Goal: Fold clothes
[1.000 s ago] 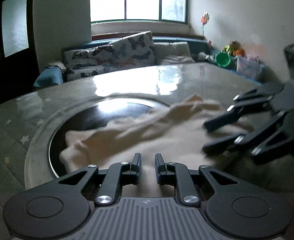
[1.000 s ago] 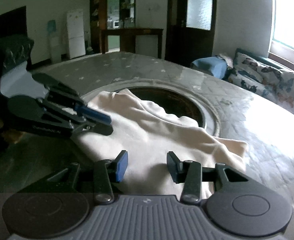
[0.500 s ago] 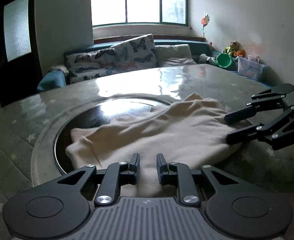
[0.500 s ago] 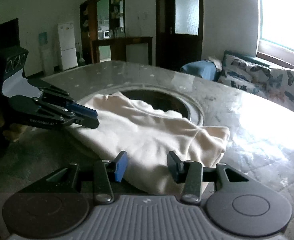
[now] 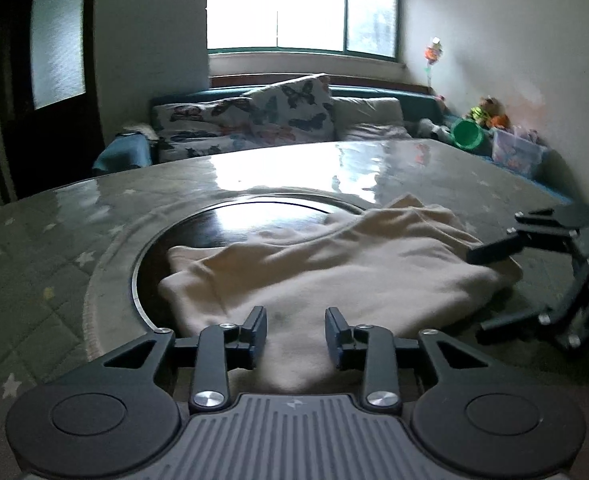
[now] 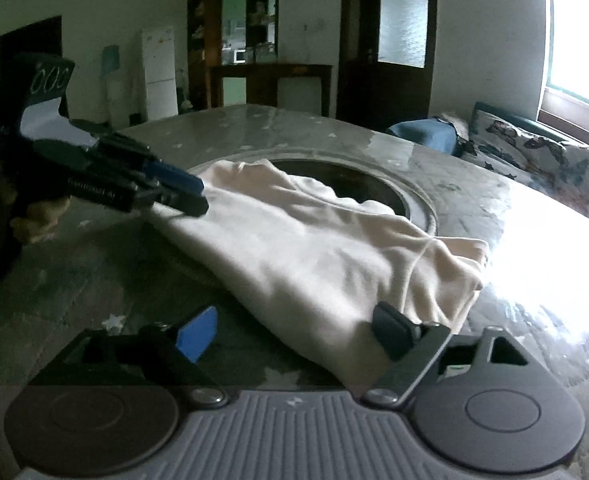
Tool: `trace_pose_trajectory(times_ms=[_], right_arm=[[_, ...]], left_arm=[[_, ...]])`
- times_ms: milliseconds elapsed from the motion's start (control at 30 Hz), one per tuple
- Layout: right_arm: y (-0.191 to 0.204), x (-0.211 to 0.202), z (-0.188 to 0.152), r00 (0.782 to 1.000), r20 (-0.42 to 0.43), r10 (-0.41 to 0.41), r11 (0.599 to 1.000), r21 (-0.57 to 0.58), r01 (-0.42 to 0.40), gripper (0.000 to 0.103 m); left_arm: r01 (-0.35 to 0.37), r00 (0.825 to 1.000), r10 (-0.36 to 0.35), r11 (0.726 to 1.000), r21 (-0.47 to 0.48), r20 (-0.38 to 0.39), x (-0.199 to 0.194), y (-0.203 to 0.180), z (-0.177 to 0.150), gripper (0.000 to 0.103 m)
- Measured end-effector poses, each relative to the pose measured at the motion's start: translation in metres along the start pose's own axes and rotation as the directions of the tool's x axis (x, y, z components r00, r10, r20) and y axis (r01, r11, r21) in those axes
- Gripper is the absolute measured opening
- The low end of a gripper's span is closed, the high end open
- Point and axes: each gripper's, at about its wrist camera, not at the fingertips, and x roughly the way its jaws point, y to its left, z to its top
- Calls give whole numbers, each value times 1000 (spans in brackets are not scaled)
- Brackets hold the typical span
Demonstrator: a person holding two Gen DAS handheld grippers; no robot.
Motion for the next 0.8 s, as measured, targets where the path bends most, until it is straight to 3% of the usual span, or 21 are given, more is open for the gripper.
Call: trace_pose_trajectory(times_ms=[233,367,600,667,800], right_arm=[[6,6,1,1000,-24,19,999,-32,-20,103],[10,8,1,999,-43,14,998,-55,-16,103],[11,9,1,999,-52,9,998,-69,-13,103],[11,9,1,999,-53,5,997,-75,-9,103],[12,9,0,999,-49,2,997,-80,-6,103]], left_arm=[[-64,998,65,994,-93,8,-9,22,-7,51],[-103,995,103,985,-137,-2,-11,33,-13,69],[-126,992,128,979,-158,-2,-13,39,-17,86],[-124,992,126,979,-159,-2,-14,38,-18,96],[-124,992,127,979,-159,3,-15,38,-19,103]])
